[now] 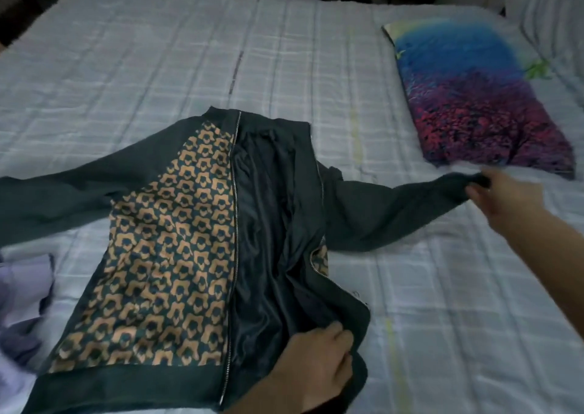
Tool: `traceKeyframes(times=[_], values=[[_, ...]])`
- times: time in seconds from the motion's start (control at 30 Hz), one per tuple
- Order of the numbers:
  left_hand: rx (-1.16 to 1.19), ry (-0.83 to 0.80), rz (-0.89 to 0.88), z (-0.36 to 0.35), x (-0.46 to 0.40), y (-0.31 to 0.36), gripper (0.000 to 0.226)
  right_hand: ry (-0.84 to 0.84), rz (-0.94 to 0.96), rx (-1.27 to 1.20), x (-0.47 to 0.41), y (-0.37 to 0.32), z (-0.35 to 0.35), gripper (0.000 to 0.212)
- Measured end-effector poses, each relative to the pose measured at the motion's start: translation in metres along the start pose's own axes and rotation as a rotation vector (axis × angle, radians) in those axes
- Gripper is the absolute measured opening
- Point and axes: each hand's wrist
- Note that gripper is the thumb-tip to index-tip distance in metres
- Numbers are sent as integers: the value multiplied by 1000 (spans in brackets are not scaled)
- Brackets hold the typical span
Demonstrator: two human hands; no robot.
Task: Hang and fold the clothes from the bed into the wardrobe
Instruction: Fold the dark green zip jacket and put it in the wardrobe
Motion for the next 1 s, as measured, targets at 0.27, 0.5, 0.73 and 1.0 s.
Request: traceKeyframes(times=[0.27,0.5,0.73,1.0], values=[[46,212,81,13,-60,-12,26,-788,388,951,102,147,28,57],[-296,-74,-6,22,-64,-51,61,-737,436,934,153,185,39,9],[60,239,-298,46,-92,-6,24,-423,634,950,161,122,118,27],[-181,302,-257,130,43,-118,28,-728,1093,949,329,129,28,46]])
Point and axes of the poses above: each hand's wrist, its own x-axis away from the middle knuckle, its own z-axis out of the back of the hand, y = z × x, and after that the axes turned 10 degrees about y, right-handed
